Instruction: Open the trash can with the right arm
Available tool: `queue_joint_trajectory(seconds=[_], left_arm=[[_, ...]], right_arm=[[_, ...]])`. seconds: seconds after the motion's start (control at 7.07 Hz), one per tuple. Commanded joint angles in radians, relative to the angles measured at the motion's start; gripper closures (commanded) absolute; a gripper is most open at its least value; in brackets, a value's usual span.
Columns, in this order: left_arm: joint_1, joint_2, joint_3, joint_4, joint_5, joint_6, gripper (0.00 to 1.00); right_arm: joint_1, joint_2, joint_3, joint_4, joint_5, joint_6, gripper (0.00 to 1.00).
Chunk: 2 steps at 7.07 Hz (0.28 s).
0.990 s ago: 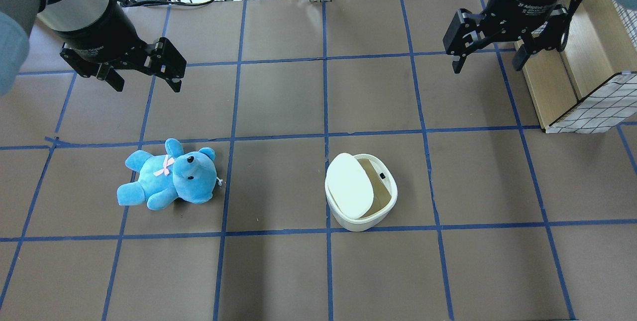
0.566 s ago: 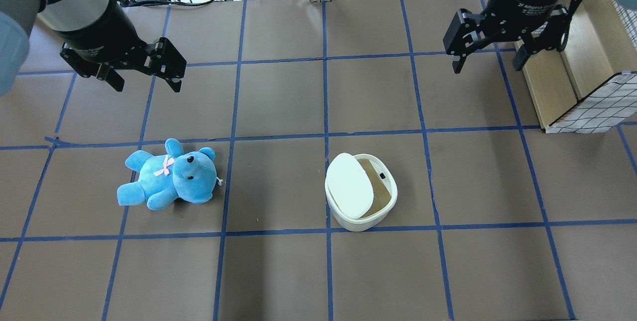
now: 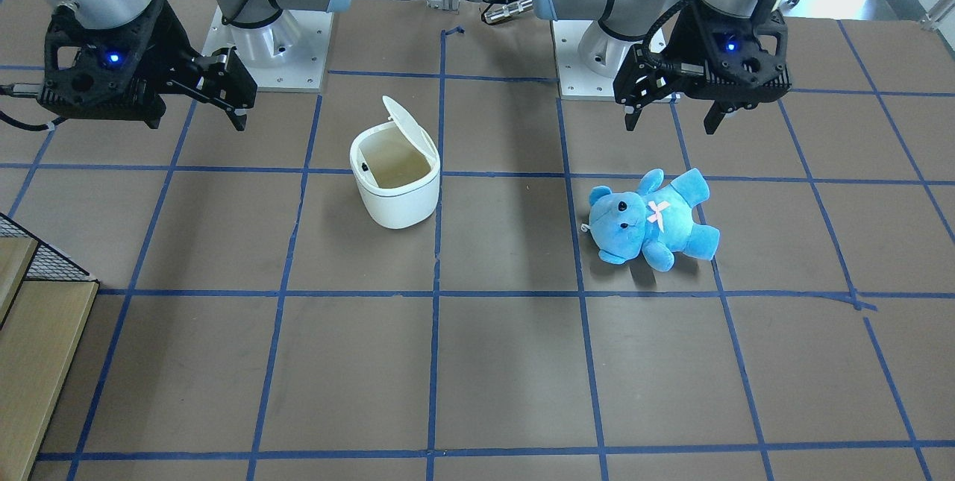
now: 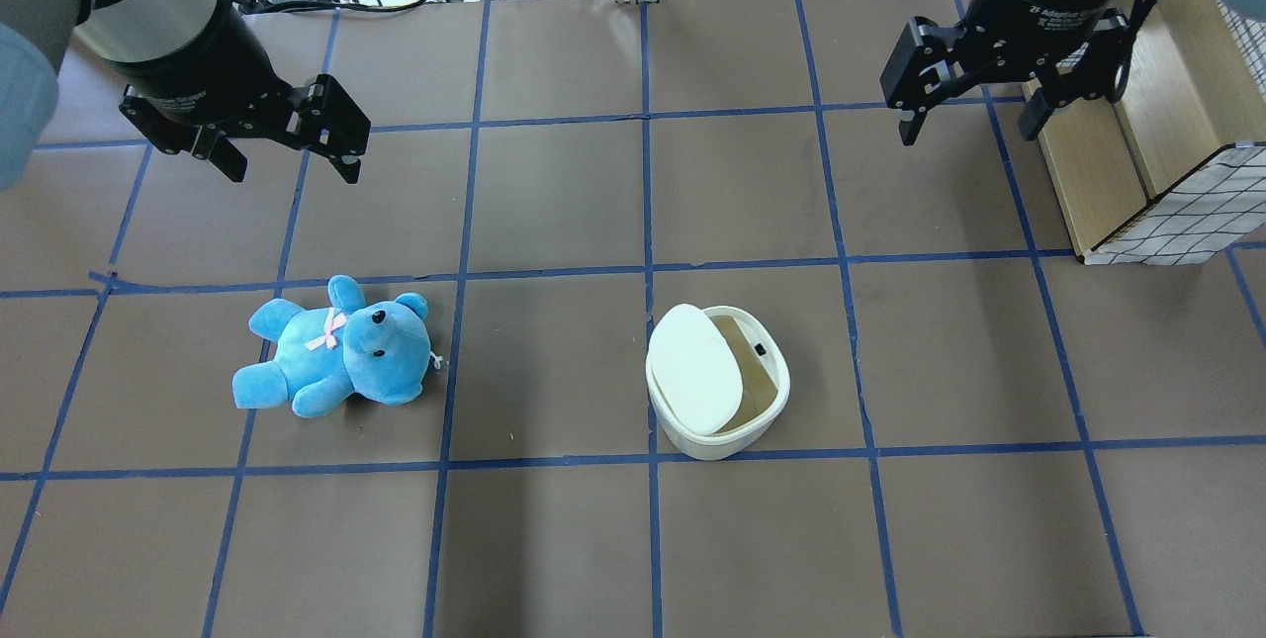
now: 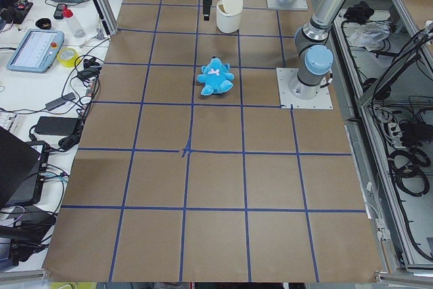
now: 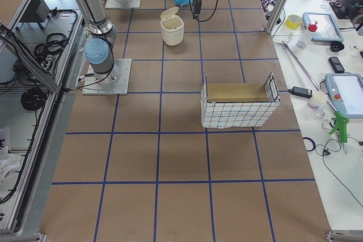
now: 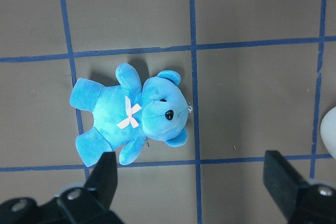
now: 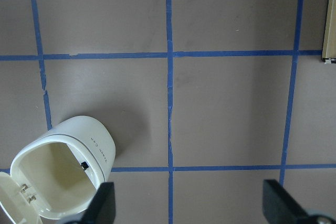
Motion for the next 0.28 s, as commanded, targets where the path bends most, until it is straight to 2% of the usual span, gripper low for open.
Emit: queue_joint_trajectory(seconds=[0.0,0.14], left_arm=[[0.002,0.0,0.0,0.0,0.0,0.001,0.0],[0.0,0.0,0.0,0.0,0.0,0.001,0.0]], right_arm=[[0.0,0.0,0.0,0.0,0.0,0.0,0.0],[0.0,0.0,-0.002,0.0,0.0,0.0,0.0]])
